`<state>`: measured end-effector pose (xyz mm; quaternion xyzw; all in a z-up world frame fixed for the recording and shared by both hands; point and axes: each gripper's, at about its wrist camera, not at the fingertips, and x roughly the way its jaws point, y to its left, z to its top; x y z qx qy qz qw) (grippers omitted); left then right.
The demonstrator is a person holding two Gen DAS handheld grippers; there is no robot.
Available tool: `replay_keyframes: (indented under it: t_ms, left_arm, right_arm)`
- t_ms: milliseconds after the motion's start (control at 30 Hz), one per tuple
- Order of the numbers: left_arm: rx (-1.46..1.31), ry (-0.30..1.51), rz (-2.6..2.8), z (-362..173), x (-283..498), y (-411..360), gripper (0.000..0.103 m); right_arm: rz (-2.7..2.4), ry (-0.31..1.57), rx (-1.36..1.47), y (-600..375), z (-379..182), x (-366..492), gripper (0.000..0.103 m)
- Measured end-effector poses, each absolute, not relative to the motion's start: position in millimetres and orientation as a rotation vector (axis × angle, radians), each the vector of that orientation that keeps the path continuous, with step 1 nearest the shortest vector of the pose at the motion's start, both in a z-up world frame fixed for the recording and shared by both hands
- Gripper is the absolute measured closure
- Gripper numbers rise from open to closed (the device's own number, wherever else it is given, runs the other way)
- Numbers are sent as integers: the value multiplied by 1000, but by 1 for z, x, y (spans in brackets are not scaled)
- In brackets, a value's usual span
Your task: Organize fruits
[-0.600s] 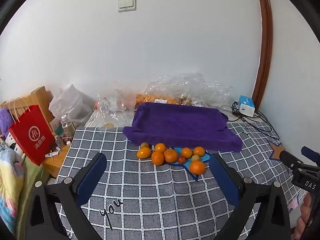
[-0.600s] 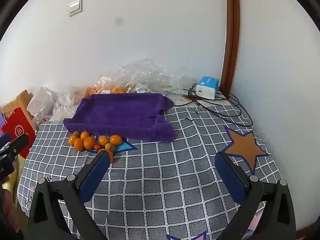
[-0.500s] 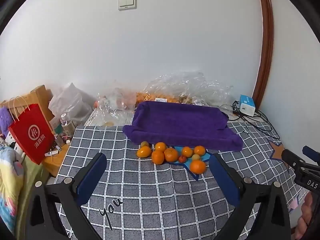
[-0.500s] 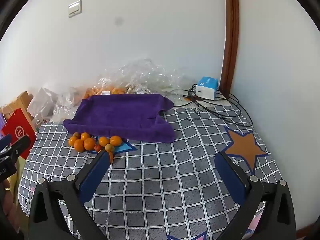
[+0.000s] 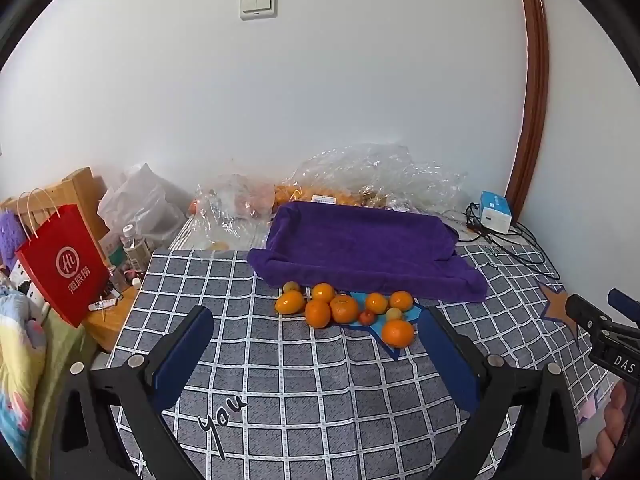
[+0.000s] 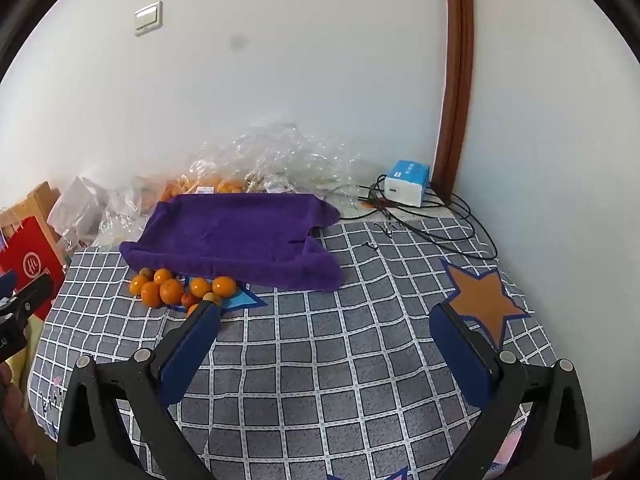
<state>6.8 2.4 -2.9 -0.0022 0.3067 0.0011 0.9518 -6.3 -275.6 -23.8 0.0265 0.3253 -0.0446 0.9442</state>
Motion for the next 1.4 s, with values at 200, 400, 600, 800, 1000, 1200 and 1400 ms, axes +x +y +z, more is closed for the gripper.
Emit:
replay_keyframes:
  t_ms: [200, 400, 600, 800, 1000, 1200, 1400]
  left_arm:
    - [-10, 620, 6, -4, 5, 7, 0]
    - [-11, 614, 5, -2, 3, 8, 0]
    - [-4, 615, 5, -2, 4, 5, 0]
    - [-5, 610, 2, -2, 1, 3, 0]
    - [-4, 607, 2, -2, 0, 4, 0]
    - [-7, 605, 0, -2, -1, 3, 0]
    - [-8, 605, 1, -1, -1, 5, 0]
  right_arm:
    - [-94, 652, 32, -269, -21, -8, 0]
    - [-89, 637, 37, -267, -17, -10, 0]
    - [-87, 633, 36, -266, -18, -13, 0]
    - [-83, 633, 32, -265, -18, -12, 0]
    - [-79, 633, 33, -264, -19, -14, 0]
    - [-76, 631, 33, -264, -19, -14, 0]
    - [-75, 629, 35, -263, -19, -15, 0]
